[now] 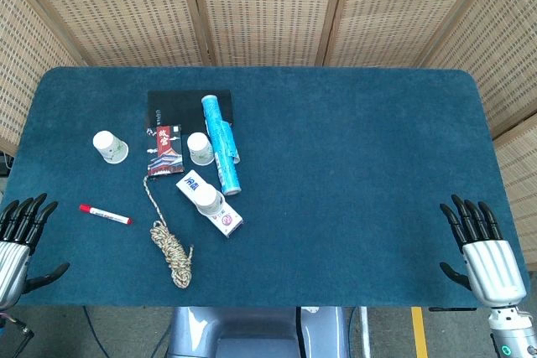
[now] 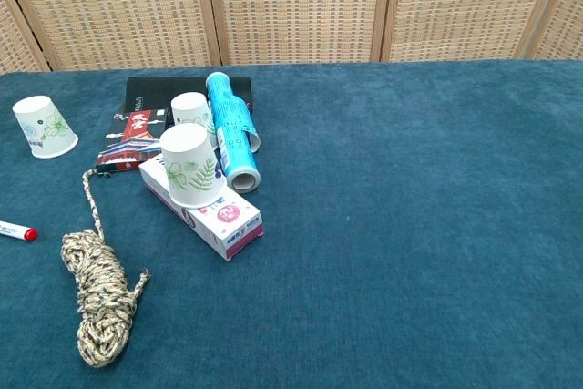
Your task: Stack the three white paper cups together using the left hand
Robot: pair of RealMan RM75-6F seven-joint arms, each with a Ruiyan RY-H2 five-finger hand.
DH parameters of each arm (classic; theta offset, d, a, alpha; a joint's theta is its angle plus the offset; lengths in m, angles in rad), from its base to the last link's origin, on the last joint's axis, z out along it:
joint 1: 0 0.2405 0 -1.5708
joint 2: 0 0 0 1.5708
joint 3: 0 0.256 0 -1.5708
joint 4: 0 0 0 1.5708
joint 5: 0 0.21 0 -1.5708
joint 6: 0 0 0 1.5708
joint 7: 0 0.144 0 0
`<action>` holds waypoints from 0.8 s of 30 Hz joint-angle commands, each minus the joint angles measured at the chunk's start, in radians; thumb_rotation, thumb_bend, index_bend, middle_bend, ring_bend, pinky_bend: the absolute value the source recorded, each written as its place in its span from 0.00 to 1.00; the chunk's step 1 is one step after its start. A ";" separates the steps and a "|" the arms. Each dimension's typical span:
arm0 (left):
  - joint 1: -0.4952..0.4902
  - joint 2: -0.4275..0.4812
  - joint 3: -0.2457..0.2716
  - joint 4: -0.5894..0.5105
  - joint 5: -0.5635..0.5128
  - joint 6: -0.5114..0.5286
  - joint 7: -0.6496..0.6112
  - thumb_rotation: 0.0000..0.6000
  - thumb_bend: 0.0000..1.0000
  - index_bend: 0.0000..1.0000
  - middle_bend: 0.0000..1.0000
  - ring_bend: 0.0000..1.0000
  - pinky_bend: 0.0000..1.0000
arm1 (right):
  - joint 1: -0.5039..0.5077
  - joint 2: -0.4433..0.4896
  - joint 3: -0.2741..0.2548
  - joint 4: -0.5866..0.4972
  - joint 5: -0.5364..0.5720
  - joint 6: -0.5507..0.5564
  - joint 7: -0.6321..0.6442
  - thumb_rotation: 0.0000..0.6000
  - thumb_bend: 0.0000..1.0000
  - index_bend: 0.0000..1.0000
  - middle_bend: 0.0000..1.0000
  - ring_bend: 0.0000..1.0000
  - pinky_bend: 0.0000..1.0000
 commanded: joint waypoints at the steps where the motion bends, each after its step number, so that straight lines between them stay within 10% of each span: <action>1: -0.001 -0.002 -0.002 -0.001 -0.004 -0.003 0.003 1.00 0.00 0.00 0.00 0.00 0.00 | -0.001 0.000 0.000 -0.001 0.002 0.001 0.000 1.00 0.00 0.03 0.00 0.00 0.00; 9: -0.060 -0.021 -0.028 -0.001 -0.016 -0.086 0.045 1.00 0.00 0.00 0.00 0.00 0.00 | -0.002 0.004 0.005 -0.005 0.011 0.002 0.009 1.00 0.00 0.04 0.00 0.00 0.00; 24: -0.483 -0.083 -0.192 -0.065 -0.094 -0.602 0.298 1.00 0.02 0.05 0.00 0.01 0.06 | 0.008 0.006 0.023 -0.005 0.055 -0.021 0.015 1.00 0.00 0.04 0.00 0.00 0.00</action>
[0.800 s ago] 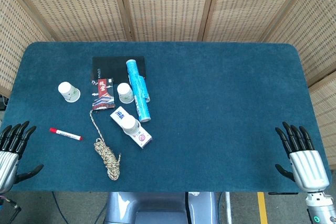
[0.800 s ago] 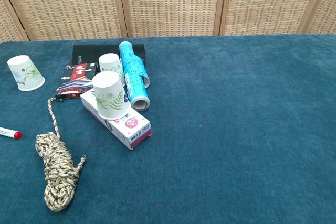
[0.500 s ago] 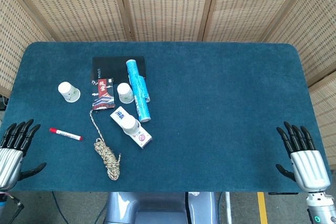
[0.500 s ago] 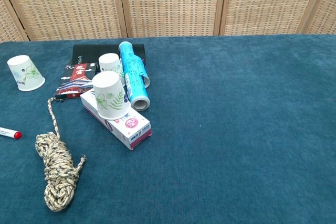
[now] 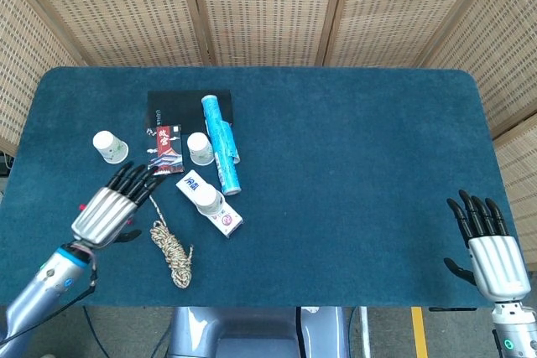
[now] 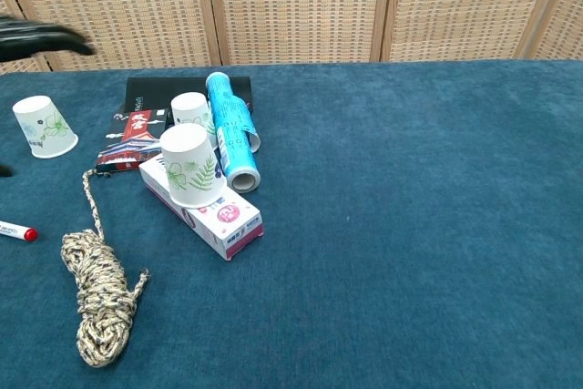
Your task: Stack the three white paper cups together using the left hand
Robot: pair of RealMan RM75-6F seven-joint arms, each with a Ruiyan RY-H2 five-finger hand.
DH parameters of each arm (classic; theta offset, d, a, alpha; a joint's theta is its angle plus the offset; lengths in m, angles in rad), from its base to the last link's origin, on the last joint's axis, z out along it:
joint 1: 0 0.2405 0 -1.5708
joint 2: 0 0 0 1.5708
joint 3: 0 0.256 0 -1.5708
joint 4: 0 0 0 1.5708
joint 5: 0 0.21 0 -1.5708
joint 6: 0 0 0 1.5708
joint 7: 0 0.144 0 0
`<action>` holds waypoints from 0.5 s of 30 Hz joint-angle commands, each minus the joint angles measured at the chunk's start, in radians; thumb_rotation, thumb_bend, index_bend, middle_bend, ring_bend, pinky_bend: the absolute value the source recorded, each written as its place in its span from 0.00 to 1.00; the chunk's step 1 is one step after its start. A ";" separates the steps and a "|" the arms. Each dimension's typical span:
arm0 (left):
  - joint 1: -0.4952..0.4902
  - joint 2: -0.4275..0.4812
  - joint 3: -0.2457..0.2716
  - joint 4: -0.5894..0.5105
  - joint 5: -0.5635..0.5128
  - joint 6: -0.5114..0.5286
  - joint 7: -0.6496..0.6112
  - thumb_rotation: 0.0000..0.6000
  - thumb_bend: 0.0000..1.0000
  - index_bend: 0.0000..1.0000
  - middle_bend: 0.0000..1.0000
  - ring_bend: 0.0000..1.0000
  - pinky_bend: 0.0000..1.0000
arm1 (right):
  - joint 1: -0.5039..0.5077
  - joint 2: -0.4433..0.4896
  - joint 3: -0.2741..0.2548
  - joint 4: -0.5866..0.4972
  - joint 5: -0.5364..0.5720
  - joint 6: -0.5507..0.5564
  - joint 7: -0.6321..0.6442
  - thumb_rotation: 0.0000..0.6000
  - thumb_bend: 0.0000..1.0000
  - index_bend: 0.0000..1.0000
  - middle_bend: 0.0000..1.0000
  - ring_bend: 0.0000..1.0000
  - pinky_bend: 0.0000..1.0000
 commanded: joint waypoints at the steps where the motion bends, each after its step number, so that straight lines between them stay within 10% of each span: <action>1: -0.095 -0.066 -0.050 0.039 -0.012 -0.078 0.040 1.00 0.03 0.09 0.00 0.04 0.09 | 0.001 0.000 0.002 0.001 0.004 -0.002 0.001 1.00 0.00 0.05 0.00 0.00 0.00; 15: -0.276 -0.254 -0.083 0.223 -0.190 -0.261 0.089 1.00 0.05 0.23 0.07 0.15 0.20 | 0.016 -0.002 0.017 0.011 0.049 -0.036 0.019 1.00 0.00 0.05 0.00 0.00 0.00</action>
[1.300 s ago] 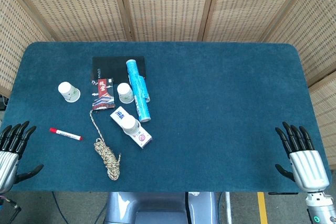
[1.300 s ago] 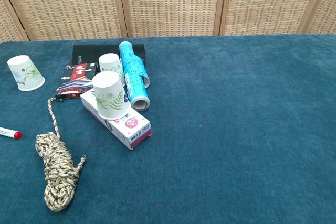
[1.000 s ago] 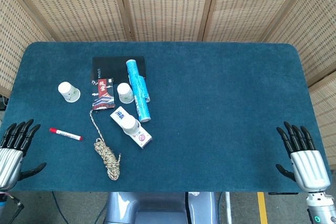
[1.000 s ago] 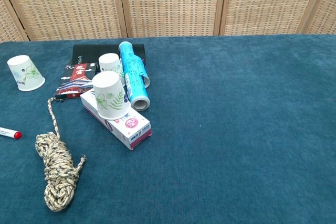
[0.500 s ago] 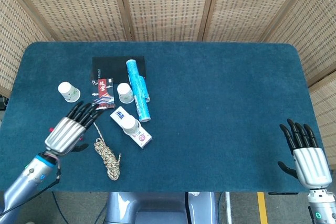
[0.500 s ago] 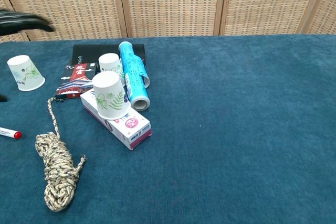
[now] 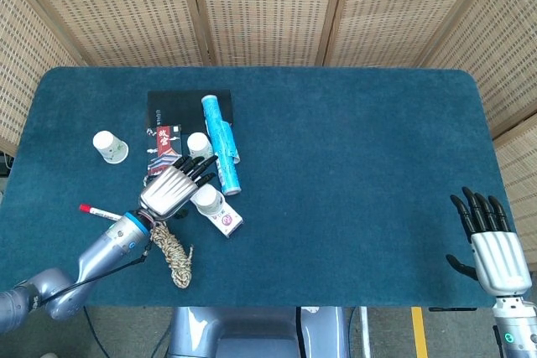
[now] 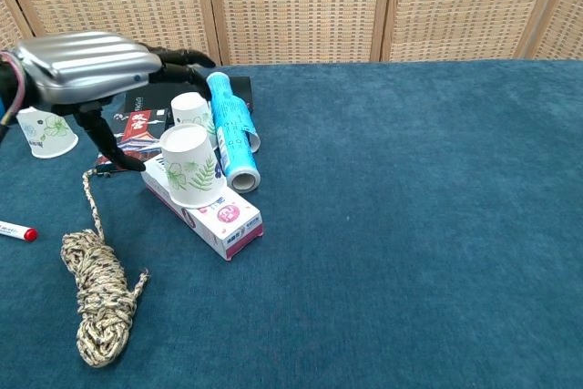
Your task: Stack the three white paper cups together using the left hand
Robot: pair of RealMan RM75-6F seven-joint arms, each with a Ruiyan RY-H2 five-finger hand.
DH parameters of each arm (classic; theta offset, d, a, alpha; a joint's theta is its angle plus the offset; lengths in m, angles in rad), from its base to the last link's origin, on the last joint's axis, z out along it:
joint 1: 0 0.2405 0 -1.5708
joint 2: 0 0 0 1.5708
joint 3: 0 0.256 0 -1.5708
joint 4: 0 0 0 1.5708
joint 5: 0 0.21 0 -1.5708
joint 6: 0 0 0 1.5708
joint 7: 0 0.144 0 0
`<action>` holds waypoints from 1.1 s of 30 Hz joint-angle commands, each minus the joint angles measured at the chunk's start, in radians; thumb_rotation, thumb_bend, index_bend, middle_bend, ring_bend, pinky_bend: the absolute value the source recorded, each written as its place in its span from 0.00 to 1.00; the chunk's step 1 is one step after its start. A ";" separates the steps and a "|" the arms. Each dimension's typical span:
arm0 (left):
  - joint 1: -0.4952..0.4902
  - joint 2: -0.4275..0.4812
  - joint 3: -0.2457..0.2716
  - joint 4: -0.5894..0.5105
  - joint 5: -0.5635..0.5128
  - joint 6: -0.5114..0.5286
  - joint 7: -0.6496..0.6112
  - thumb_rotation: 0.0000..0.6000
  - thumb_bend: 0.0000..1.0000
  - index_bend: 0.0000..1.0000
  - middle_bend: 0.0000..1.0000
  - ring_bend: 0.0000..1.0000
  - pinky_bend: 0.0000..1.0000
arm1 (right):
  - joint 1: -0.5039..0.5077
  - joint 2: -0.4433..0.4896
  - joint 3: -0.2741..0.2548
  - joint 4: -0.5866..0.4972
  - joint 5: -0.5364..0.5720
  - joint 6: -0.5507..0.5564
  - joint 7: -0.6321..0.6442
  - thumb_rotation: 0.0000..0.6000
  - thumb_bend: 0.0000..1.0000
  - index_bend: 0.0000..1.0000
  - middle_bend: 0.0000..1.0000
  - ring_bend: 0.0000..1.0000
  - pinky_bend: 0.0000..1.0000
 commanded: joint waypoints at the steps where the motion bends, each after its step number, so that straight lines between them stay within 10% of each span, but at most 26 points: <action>1: -0.034 -0.035 -0.003 0.042 -0.048 -0.039 -0.014 1.00 0.05 0.25 0.08 0.16 0.21 | 0.003 0.000 0.002 0.001 0.006 -0.006 0.003 1.00 0.00 0.05 0.00 0.00 0.00; 15: -0.064 -0.140 0.017 0.156 -0.017 0.044 -0.165 1.00 0.21 0.55 0.34 0.38 0.33 | 0.007 -0.003 0.002 0.006 0.014 -0.012 0.001 1.00 0.00 0.05 0.00 0.00 0.00; 33: -0.191 -0.062 -0.202 0.296 -0.413 -0.056 -0.204 1.00 0.17 0.53 0.34 0.38 0.31 | 0.024 -0.016 0.022 0.010 0.072 -0.047 -0.028 1.00 0.00 0.05 0.00 0.00 0.00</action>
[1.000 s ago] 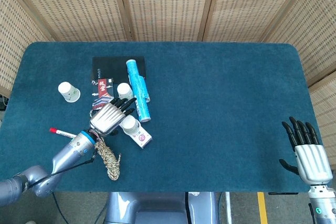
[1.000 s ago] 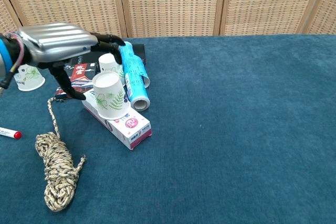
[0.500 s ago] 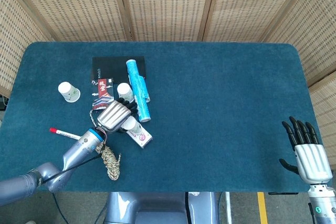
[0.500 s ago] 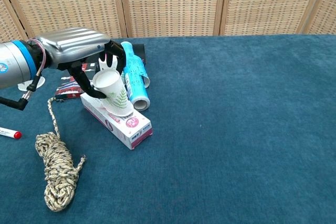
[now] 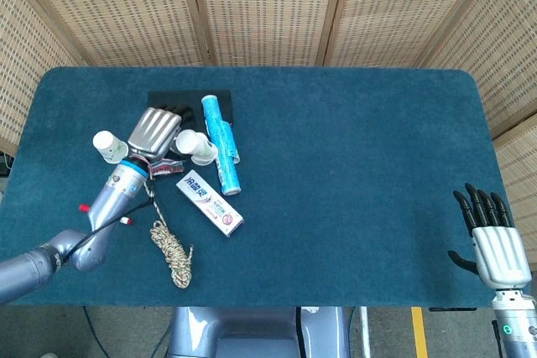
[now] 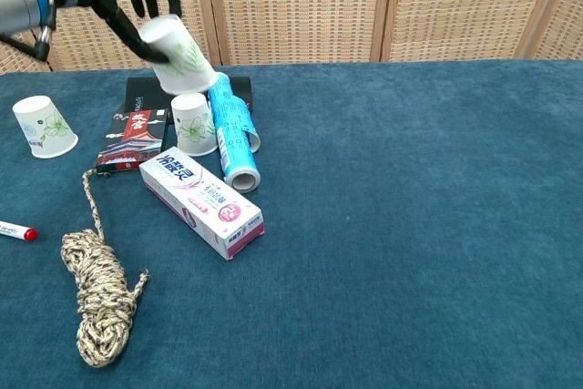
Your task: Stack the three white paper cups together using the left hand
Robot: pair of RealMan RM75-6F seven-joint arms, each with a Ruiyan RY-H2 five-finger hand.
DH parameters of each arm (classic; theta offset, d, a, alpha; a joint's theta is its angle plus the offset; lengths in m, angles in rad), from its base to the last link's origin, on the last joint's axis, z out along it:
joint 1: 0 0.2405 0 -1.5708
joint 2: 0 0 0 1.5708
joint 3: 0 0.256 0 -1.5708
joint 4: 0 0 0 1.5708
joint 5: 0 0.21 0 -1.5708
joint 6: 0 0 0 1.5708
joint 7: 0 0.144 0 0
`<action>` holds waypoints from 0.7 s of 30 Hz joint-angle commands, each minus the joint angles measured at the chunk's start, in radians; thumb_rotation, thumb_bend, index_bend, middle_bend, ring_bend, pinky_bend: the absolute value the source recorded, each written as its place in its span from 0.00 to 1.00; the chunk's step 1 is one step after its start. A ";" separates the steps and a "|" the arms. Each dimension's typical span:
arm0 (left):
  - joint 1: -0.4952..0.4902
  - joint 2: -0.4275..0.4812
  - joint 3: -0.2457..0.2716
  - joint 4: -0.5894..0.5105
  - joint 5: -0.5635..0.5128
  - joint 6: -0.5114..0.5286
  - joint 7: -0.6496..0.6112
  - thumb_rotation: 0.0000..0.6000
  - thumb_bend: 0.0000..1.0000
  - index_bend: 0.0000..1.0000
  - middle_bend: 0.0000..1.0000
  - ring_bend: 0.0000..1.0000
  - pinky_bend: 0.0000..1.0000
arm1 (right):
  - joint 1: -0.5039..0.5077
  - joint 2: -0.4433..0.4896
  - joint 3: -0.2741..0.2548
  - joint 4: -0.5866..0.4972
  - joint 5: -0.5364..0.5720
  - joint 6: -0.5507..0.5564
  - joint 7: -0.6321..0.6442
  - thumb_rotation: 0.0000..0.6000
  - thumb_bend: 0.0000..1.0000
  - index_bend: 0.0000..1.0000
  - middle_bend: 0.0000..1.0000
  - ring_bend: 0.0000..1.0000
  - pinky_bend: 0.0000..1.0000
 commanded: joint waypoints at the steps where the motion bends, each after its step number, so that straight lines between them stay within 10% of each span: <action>1: -0.051 -0.020 -0.026 0.110 -0.084 -0.059 -0.027 1.00 0.17 0.53 0.34 0.38 0.30 | 0.005 -0.006 0.005 0.003 0.012 -0.009 -0.010 1.00 0.00 0.05 0.00 0.00 0.00; 21: -0.141 -0.132 0.044 0.318 -0.159 -0.160 -0.066 1.00 0.13 0.49 0.29 0.34 0.26 | 0.013 -0.008 0.014 0.017 0.047 -0.022 -0.005 1.00 0.00 0.05 0.00 0.00 0.00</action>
